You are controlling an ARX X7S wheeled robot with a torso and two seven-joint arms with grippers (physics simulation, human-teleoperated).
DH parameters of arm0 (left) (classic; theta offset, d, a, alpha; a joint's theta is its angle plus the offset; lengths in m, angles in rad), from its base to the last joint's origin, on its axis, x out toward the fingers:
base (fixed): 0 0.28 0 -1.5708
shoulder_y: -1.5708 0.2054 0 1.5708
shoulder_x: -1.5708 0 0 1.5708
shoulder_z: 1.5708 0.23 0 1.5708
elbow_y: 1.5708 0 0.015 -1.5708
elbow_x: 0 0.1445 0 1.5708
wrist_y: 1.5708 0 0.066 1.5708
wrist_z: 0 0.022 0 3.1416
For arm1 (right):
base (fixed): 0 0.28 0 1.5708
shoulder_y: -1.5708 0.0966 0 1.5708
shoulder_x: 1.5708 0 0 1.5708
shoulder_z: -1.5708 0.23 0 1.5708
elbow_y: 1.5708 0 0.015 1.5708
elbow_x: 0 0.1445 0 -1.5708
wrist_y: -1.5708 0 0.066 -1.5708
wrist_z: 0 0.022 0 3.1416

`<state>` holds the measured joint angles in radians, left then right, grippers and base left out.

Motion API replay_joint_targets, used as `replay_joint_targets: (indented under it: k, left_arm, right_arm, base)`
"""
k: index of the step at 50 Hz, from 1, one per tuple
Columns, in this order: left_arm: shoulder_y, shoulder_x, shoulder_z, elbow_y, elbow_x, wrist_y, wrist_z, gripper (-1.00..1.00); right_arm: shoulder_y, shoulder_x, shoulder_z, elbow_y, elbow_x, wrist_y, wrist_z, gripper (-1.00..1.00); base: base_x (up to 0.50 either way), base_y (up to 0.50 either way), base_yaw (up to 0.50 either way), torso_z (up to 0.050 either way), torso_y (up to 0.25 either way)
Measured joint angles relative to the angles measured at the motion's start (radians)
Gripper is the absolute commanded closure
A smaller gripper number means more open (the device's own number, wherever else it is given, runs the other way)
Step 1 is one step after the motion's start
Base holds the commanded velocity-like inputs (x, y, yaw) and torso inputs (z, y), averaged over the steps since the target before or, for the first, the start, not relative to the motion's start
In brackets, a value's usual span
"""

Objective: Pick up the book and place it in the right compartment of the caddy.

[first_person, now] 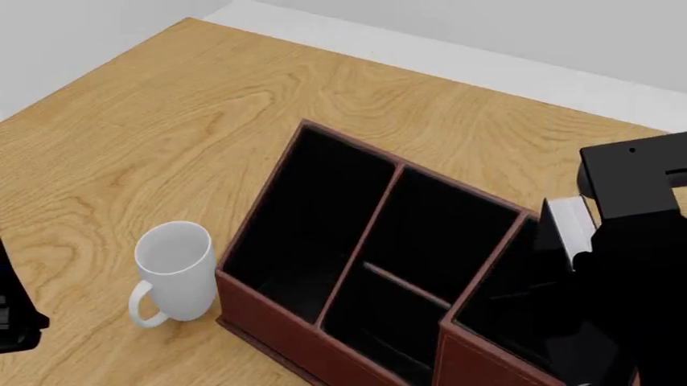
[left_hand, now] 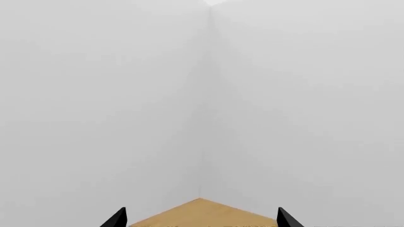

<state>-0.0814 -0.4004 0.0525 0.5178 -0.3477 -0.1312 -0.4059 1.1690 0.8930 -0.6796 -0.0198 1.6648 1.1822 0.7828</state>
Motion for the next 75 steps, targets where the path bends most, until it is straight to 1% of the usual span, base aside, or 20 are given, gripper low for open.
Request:
replay_joint_targets:
  k: [33, 34, 45, 62, 75]
  left_arm:
    - [-0.005, -0.002, 0.018, -0.018, 0.01, 0.006, -0.004, -1.0]
    - [-0.006, -0.002, 0.018, -0.018, 0.01, 0.006, -0.004, -1.0]
    - [-0.005, -0.004, 0.02, -0.016, 0.009, 0.006, -0.007, -1.0]
    - [-0.004, -0.009, 0.019, -0.009, 0.002, 0.005, -0.011, -1.0]
    - [-0.003, -0.011, 0.019, -0.007, -0.002, 0.007, -0.013, -1.0]
  right_arm:
    - [-0.094, -0.029, -0.048, 0.067, -0.129, -0.091, -0.128, 1.0]
    - [-0.095, -0.029, -0.048, 0.069, -0.129, -0.093, -0.129, -1.0]
    - [-0.094, -0.023, -0.03, 0.073, -0.151, -0.097, -0.126, -1.0]
    - [-0.086, -0.008, -0.011, 0.054, -0.129, -0.09, -0.094, -1.0]
    - [-0.035, 0.022, 0.011, 0.002, -0.056, -0.043, -0.013, -1.0]
  base:
    - [0.0, 0.0, 0.0, 0.0, 0.001]
    - [0.0, 0.0, 0.0, 0.0, 0.0]
    - [0.0, 0.0, 0.0, 0.0, 0.0]
    - [0.0, 0.0, 0.0, 0.0, 0.0]
    - [0.0, 0.0, 0.0, 0.0, 0.0]
